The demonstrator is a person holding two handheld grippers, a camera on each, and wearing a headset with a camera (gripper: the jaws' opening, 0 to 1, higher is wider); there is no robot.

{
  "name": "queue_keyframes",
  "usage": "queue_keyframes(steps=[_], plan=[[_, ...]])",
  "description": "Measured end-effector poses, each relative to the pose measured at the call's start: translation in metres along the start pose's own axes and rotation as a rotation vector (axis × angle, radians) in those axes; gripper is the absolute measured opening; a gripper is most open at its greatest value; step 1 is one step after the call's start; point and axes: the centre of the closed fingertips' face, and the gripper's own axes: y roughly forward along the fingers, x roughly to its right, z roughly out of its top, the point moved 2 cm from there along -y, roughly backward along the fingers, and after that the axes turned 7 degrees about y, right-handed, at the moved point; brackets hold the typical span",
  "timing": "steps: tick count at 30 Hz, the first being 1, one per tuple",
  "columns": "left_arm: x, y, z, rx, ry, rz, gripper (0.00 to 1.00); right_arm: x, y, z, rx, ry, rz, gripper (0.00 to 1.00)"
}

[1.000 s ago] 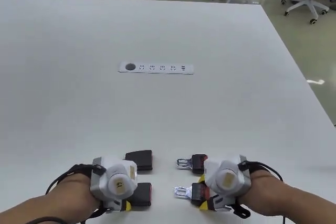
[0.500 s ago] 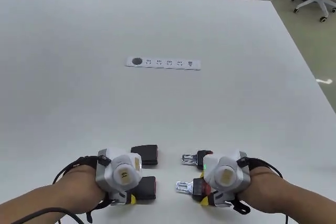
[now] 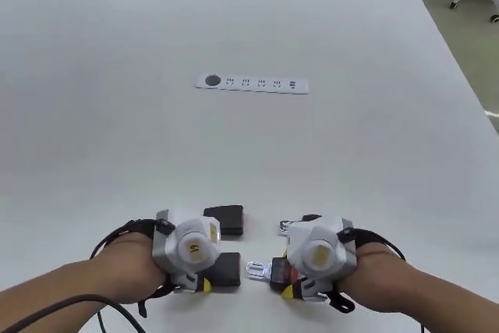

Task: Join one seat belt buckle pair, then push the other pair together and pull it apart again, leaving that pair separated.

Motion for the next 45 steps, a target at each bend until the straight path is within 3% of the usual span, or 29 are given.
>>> queue_keyframes(steps=[9,20,26,34,45], plan=[[0.000,-0.001,0.000,-0.012,0.019,-0.015,0.33,0.001,0.005,0.004,0.009,0.004,-0.002,0.33],[0.000,0.000,0.001,-0.011,0.050,-0.030,0.33,-0.003,0.013,0.019,0.007,-0.070,0.034,0.32],[0.000,-0.001,0.001,-0.012,0.076,-0.040,0.32,0.000,0.014,0.018,-0.021,-0.098,0.045,0.31],[0.000,-0.001,0.000,-0.025,0.071,-0.031,0.31,-0.001,0.013,0.019,-0.023,-0.076,0.036,0.30],[-0.001,0.000,-0.001,0.025,0.097,-0.037,0.31,-0.003,0.018,0.028,-0.031,-0.082,0.039,0.29]])
